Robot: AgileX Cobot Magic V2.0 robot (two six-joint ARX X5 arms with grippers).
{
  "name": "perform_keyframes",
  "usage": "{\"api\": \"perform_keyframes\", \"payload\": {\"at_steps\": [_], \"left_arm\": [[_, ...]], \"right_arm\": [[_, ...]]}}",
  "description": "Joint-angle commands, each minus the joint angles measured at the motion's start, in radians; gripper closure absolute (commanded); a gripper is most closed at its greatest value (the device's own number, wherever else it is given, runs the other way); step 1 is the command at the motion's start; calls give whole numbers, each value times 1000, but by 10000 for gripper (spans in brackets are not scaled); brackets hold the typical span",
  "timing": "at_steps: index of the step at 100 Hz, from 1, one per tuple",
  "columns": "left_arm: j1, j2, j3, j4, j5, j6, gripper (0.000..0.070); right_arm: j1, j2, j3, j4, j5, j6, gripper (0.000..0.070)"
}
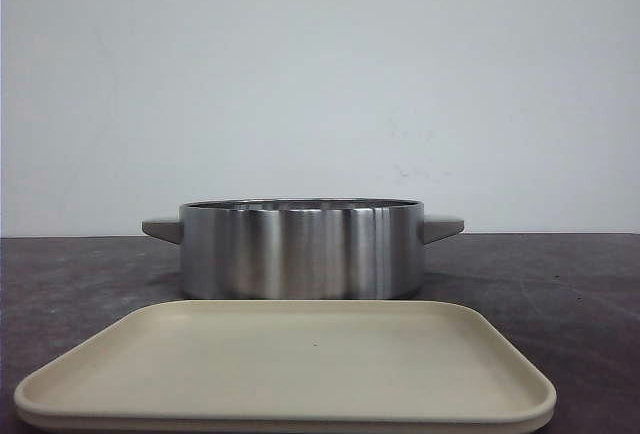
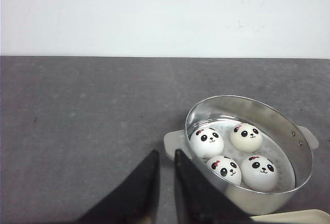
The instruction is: Steam buns
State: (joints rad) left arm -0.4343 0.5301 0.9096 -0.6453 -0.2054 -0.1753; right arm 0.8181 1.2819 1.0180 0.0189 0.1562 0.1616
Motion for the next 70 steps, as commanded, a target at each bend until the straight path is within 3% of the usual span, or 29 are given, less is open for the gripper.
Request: {"api": "perform_keyframes", "payload": {"at_steps": [1,43,58,70], "left_arm": [[-3,4,14,14,0,2,683],[-3,4,14,14,0,2,683],[-3,4,14,13,0,2,683],[-3,4,14,14,0,2,683]], "right_arm": [[11,5,20,11,1,-5,693],[11,-93,-18,7,16,-5,693],[-54,-304,-185,12,191,-51,693],[-172,-533,-377,10,157,-73,693]]}}
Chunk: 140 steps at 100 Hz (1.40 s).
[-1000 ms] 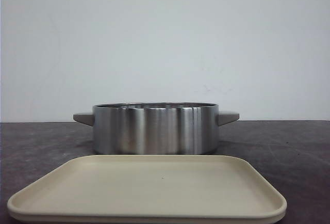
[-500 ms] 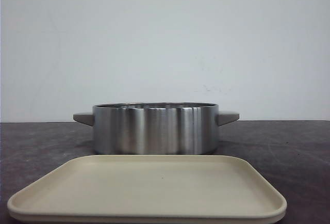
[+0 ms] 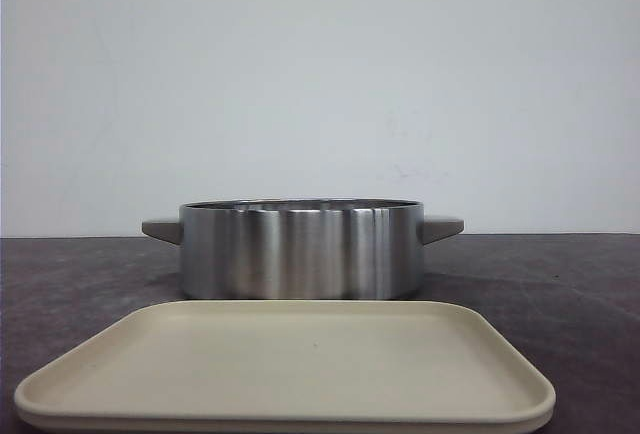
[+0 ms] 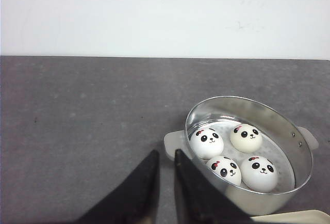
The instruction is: Steam buns
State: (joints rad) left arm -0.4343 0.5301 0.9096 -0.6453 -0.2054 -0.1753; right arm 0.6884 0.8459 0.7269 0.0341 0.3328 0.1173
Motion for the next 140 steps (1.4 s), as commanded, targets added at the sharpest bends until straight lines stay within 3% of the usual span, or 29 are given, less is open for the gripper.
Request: {"api": "perform_keyframes", "payload": {"at_steps": [1,26,51,72,90,110,140], "left_arm": [[-3,4,14,13,0,2,683],[-3,4,14,14,-1,2,683],[-3,4,14,13,0,2,683],[-3,4,14,14,-1,2,683],[-3,4,14,13,0,2,683],[-3,4,14,14,0,2,683],[-3,4,14,14,0,2,683]], "right_arm": [[-54,-118,-102,-6,-26,-30,693],[-406,-642,-480,-16,-128,-50,693],[-660,-842,-706,-17,-241,-48,693],[-676,-842,-715,-209,-220,-42,693],[-670,-842,-715,-208,-234,-43,693],[-665,-842,-715,-203,-330,-47,693],[-665,-842,-715,-192,-333,-47,693]]}}
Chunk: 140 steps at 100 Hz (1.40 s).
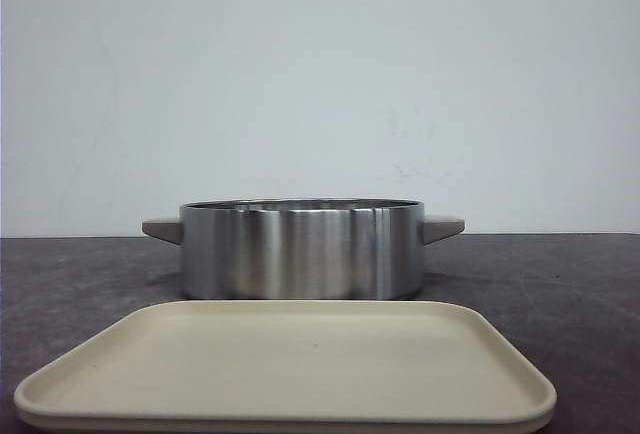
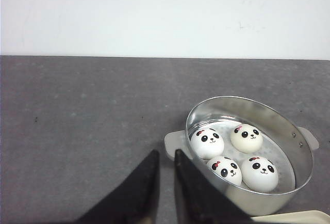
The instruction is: Steam buns
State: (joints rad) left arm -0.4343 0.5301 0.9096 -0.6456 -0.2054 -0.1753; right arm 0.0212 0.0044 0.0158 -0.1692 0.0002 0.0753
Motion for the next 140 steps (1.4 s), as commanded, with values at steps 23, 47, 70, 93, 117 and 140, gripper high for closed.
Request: {"api": "perform_keyframes", "payload": {"at_steps": [23,47,70,93,117,140], "left_arm": [[-3,4,14,14,0,2,683],[-3,4,14,13,0,3,683],[33,-57,1,6,0,24,683],[112,-271,-316,245,4,27,683],[225,-483,-721,518,196,-58,683],[341,-527,-882,561,206,-55,683]], "right_arm": [[3,-1,-3,11,0,-5,693],[3,-1,-3,11,0,-5,693],[3,-1,-3,11,0,-5,693],[3,-1,-3,11,0,-5,693],[3,-1,-3,11,0,-5,693],[3,-1,-3,12,0,-5,693]]}}
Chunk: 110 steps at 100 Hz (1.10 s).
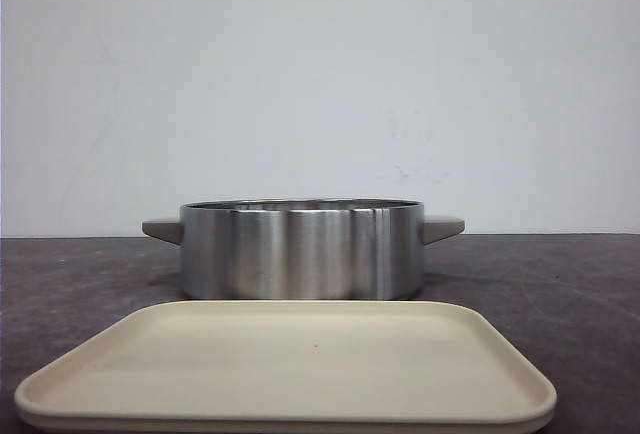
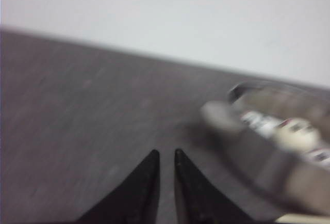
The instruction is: Steam buns
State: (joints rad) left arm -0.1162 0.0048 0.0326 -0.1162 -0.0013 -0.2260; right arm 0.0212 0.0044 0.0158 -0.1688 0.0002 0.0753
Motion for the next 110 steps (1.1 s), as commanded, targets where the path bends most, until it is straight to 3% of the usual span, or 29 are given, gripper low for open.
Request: {"api": "perform_keyframes", "payload": {"at_steps": [1,39,61,110], "left_arm": [[29,-2,-7,32,2,-4,683],[135,-2,-19,6,2,106,683],[158,-2,-19,-78,2,111,683],[181,-2,-19,-72,2,129,683]], "right_arm": [[3,-1,-3,11,0,-5,693],[3,-1,-3,11,0,-5,693],[3,-1,-3,11,0,-5,693],[3,-1,-3,11,0,-5,693]]}}
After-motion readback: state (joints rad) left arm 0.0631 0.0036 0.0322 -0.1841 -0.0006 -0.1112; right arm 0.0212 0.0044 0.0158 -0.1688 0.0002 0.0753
